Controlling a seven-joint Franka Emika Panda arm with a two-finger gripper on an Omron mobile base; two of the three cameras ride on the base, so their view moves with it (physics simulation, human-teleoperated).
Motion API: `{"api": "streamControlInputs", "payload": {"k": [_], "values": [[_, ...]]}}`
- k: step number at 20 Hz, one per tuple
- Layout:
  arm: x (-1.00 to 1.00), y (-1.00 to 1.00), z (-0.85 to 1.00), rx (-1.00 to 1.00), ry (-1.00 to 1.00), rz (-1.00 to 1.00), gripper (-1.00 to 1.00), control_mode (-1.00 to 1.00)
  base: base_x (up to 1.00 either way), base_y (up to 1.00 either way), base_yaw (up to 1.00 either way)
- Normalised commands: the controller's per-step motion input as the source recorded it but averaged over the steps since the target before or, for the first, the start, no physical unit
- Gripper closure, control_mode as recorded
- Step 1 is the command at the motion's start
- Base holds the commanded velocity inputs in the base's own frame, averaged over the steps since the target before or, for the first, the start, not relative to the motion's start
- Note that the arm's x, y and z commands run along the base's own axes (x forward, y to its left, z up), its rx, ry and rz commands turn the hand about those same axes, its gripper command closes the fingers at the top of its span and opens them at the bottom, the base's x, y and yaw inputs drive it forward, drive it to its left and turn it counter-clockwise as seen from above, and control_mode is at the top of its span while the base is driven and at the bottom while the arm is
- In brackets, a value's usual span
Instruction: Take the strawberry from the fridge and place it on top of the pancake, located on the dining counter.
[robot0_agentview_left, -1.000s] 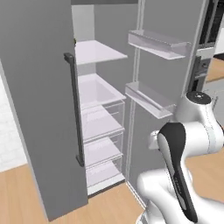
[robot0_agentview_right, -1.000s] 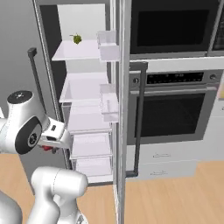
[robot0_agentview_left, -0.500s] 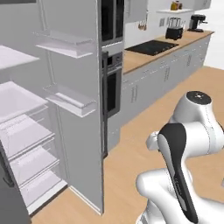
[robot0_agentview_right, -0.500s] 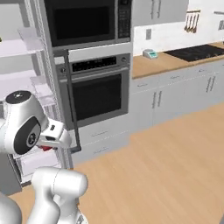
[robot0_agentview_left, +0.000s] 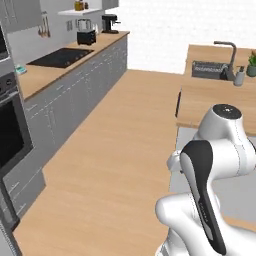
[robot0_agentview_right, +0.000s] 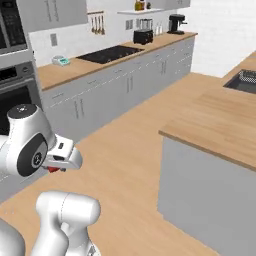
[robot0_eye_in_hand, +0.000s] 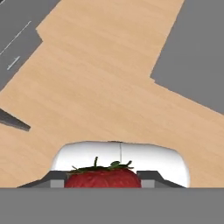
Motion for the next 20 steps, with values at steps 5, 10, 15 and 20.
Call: {"api": "streamControlInputs", "payload": {"k": [5, 10, 15, 20], "values": [[0.0, 0.0, 0.0, 0.0, 0.0, 0.0, 1.0, 1.0, 0.05, -1.0, -0.51], [0.0, 0.0, 0.0, 0.0, 0.0, 0.0, 1.0, 1.0, 0.1, -1.0, -0.49], [0.0, 0.0, 0.0, 0.0, 0.0, 0.0, 1.0, 1.0, 0.18, -1.0, -0.42], [0.0, 0.0, 0.0, 0.0, 0.0, 0.0, 1.0, 1.0, 0.0, -1.0, -0.22]]}}
